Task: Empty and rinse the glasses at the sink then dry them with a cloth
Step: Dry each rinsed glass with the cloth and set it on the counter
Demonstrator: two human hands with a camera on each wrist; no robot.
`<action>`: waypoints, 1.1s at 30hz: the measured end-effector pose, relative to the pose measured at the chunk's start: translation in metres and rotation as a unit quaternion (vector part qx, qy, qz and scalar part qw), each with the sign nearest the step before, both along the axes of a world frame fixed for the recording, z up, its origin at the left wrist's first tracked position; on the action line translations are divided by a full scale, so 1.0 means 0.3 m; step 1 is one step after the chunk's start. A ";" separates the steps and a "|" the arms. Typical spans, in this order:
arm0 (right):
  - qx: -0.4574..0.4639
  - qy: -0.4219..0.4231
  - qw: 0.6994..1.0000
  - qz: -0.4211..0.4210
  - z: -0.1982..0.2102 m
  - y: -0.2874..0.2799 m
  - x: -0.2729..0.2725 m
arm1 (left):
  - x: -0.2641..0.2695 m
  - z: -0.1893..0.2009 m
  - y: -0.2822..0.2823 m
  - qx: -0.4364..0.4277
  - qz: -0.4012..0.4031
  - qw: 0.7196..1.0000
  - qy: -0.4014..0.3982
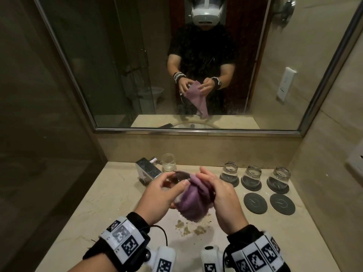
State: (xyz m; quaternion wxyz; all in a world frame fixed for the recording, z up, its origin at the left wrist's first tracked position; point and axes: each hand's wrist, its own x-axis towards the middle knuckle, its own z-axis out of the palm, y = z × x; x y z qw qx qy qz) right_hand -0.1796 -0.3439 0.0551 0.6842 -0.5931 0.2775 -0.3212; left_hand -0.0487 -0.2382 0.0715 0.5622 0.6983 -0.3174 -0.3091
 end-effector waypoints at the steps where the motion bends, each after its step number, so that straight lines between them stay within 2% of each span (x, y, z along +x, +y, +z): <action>1: 0.006 -0.013 1.000 -0.021 -0.004 -0.005 -0.005 | 0.004 0.007 0.004 -0.001 0.002 1.000 -0.009; 4: -0.013 -0.015 0.998 -0.064 -0.020 -0.013 -0.011 | 0.010 0.034 0.009 -0.014 -0.006 1.000 -0.007; 8: 0.089 -0.074 0.990 -0.080 -0.016 -0.015 0.005 | 0.005 0.046 0.015 -0.044 -0.024 0.998 -0.023; 10: 0.192 -0.103 0.976 -0.020 -0.021 -0.013 0.023 | -0.003 0.039 0.019 -0.059 -0.035 0.997 -0.029; 12: 0.318 -0.142 0.934 0.075 -0.031 -0.006 0.035 | -0.002 0.015 0.018 -0.064 -0.040 0.996 -0.049; 13: 0.353 -0.154 0.917 0.101 -0.037 -0.007 0.038 | 0.000 0.006 0.020 -0.063 -0.045 0.995 -0.056; 14: 0.367 -0.148 0.913 0.100 -0.035 -0.007 0.037 | 0.001 0.003 0.021 -0.063 -0.054 0.995 -0.061; 18: 0.307 -0.135 0.941 0.034 -0.037 -0.008 0.027 | 0.002 0.000 0.026 -0.048 -0.108 0.988 -0.103; 19: 0.283 -0.135 0.949 0.016 -0.041 -0.008 0.023 | -0.003 0.006 0.021 -0.044 -0.112 0.989 -0.087; 22: 0.170 -0.111 0.979 -0.028 -0.025 0.013 0.013 | -0.015 0.023 -0.006 -0.013 -0.082 0.996 0.036; 23: 0.142 -0.101 0.984 -0.036 -0.017 0.018 0.010 | -0.016 0.028 -0.010 -0.005 -0.082 0.996 0.033; 25: 0.141 -0.092 0.985 -0.038 -0.011 0.010 0.012 | -0.013 0.030 -0.003 -0.003 -0.126 0.990 -0.070; 27: 0.190 -0.077 0.979 -0.017 -0.009 -0.008 0.008 | -0.007 0.023 0.012 0.001 -0.184 0.960 -0.210; 28: 0.203 -0.064 0.977 -0.017 -0.011 -0.016 0.005 | -0.004 0.020 0.014 0.007 -0.196 0.950 -0.245; 30: 0.194 -0.066 0.978 -0.030 -0.010 -0.024 0.003 | 0.002 0.022 0.008 0.008 -0.190 0.958 -0.214; 33: 0.097 -0.067 0.990 -0.080 -0.009 -0.023 0.001 | -0.008 0.034 -0.007 0.003 -0.139 0.989 -0.056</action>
